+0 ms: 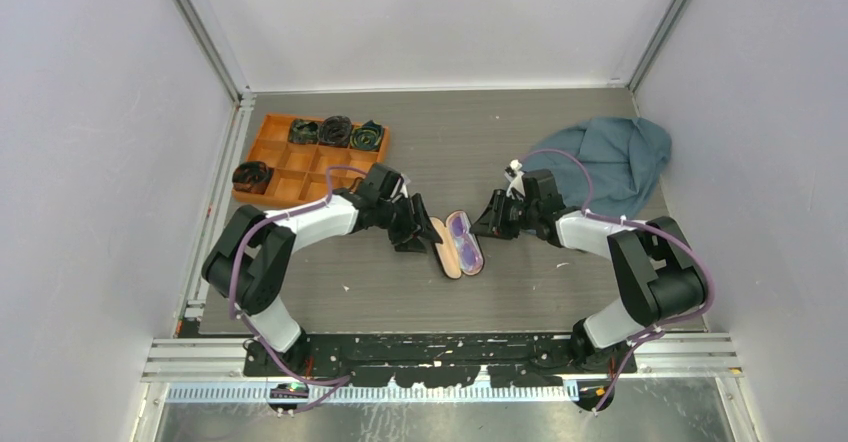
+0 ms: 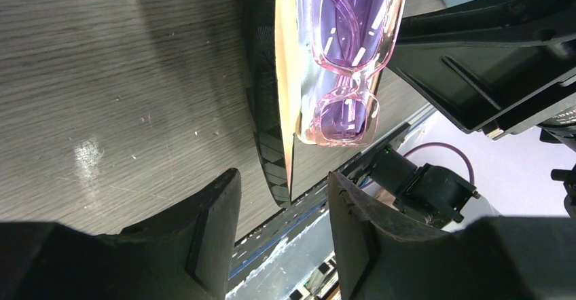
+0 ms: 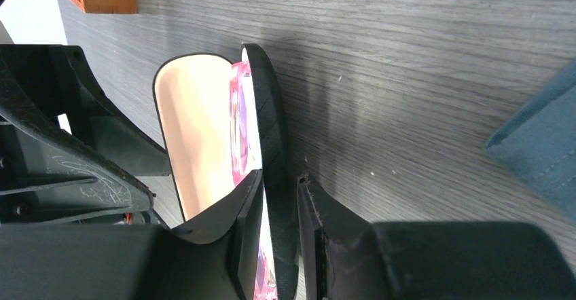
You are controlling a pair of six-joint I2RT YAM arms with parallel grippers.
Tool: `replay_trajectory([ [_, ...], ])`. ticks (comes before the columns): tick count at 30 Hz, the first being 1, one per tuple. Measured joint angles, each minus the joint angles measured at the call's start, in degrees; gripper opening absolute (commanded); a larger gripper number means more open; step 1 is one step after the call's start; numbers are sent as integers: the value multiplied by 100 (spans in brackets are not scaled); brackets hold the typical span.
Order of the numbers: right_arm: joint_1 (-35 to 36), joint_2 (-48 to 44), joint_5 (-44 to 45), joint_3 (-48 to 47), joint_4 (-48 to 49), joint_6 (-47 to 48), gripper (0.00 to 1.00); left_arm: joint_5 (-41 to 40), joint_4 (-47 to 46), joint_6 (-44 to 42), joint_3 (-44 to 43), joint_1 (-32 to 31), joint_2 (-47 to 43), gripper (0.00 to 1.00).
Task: Organize the sunglasses
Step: Close the sunglasses case at the center of the board.
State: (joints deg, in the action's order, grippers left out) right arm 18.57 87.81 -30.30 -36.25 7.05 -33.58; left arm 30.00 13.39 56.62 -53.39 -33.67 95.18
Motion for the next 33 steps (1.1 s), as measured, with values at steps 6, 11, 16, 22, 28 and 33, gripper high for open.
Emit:
replay_trajectory([
  [6, -4, 11, -37, 70, 79, -68, 30, 15, -107, 20, 2, -2, 120, 38],
  [11, -13, 35, -83, 72, 173, -109, 26, 68, -155, 22, 2, -4, 219, 26],
  [16, -31, 35, -94, 87, 192, -118, 20, 96, -205, 28, 0, -20, 254, 20],
  [22, -44, 37, -105, 94, 197, -114, 11, 155, -247, 39, -9, -20, 343, 18],
  [28, -59, 37, -107, 98, 199, -114, 6, 173, -245, 44, -61, -28, 361, 18],
  [33, -81, 37, -101, 114, 199, -116, 3, 168, -234, 44, -133, -59, 361, 18],
])
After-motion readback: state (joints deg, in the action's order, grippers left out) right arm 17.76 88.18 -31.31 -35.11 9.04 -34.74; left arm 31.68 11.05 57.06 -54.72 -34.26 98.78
